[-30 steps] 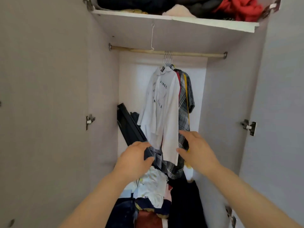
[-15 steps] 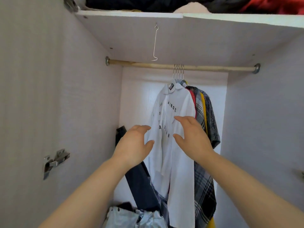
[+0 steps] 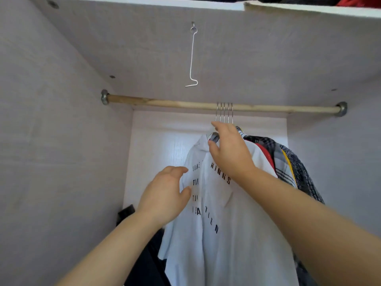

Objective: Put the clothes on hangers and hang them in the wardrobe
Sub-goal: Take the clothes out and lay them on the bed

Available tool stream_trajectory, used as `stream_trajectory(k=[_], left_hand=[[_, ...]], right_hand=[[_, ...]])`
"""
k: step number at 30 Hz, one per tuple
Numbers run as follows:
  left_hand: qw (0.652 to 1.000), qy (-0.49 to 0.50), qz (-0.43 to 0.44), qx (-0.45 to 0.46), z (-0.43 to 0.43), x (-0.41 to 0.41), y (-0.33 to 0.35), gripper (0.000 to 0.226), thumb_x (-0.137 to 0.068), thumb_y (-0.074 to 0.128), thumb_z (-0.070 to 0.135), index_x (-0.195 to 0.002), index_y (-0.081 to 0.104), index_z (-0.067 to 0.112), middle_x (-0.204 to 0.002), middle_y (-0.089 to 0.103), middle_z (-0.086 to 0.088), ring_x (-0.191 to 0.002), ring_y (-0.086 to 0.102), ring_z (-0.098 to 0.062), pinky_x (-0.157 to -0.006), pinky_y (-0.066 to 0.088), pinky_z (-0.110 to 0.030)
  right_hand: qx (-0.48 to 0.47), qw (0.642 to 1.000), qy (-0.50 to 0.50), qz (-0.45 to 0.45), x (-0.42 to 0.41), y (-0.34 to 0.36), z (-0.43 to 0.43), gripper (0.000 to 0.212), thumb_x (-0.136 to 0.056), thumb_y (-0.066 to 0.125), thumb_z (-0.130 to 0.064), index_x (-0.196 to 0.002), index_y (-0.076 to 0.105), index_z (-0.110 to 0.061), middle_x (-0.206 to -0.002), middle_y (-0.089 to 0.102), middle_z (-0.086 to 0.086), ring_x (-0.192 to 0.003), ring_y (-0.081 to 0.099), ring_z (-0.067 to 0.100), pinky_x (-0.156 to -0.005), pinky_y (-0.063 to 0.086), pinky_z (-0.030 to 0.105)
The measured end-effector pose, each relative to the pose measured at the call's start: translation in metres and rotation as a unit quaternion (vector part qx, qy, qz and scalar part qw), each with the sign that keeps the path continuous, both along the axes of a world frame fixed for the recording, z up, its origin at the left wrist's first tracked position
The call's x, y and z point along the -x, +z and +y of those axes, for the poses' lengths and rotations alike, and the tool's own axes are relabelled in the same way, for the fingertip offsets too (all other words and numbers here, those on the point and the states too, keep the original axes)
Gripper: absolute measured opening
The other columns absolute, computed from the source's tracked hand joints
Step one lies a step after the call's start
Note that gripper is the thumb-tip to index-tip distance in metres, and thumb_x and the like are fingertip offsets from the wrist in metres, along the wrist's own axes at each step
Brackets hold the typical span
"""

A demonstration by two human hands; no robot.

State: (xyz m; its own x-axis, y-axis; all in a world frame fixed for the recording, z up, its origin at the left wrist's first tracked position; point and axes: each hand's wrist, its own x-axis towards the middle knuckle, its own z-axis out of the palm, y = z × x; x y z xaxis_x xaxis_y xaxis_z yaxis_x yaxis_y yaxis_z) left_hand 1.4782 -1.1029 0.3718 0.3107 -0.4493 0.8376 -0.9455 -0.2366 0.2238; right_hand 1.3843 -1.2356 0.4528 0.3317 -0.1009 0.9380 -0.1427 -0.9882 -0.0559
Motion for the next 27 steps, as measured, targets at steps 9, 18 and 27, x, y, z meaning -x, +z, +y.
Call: stream_trajectory(k=[9, 18, 27], left_hand=[[0.999, 0.018, -0.027, 0.008, -0.046, -0.051, 0.013, 0.047, -0.091, 0.05, 0.033, -0.136, 0.038, 0.027, -0.135, 0.042, 0.01, -0.12, 0.043, -0.007, -0.092, 0.033, -0.018], [0.995, 0.093, -0.046, 0.006, -0.043, -0.078, 0.036, 0.048, -0.09, 0.052, 0.032, -0.136, 0.04, 0.026, -0.137, 0.043, 0.008, -0.121, 0.045, -0.01, -0.097, 0.037, -0.023], [0.987, 0.132, -0.071, 0.056, -0.045, -0.073, 0.064, 0.049, -0.089, 0.054, 0.028, -0.136, 0.041, 0.023, -0.138, 0.042, 0.006, -0.122, 0.043, -0.013, -0.095, 0.035, -0.025]], right_hand=[[0.037, 0.996, -0.079, -0.035, -0.027, 0.014, -0.08, 0.046, -0.091, 0.053, -0.018, -0.135, 0.042, -0.011, -0.133, 0.047, 0.008, -0.125, 0.039, 0.023, -0.099, 0.026, 0.027], [0.081, 0.988, -0.122, -0.049, -0.056, 0.044, -0.125, 0.044, -0.089, 0.059, -0.022, -0.132, 0.05, -0.016, -0.125, 0.054, 0.005, -0.114, 0.04, 0.026, -0.088, 0.036, 0.033], [0.114, 0.985, -0.064, -0.114, -0.056, 0.066, -0.14, 0.028, -0.086, 0.063, -0.02, -0.111, 0.066, -0.009, -0.106, 0.062, 0.012, -0.101, 0.045, 0.032, -0.077, 0.043, 0.036]])
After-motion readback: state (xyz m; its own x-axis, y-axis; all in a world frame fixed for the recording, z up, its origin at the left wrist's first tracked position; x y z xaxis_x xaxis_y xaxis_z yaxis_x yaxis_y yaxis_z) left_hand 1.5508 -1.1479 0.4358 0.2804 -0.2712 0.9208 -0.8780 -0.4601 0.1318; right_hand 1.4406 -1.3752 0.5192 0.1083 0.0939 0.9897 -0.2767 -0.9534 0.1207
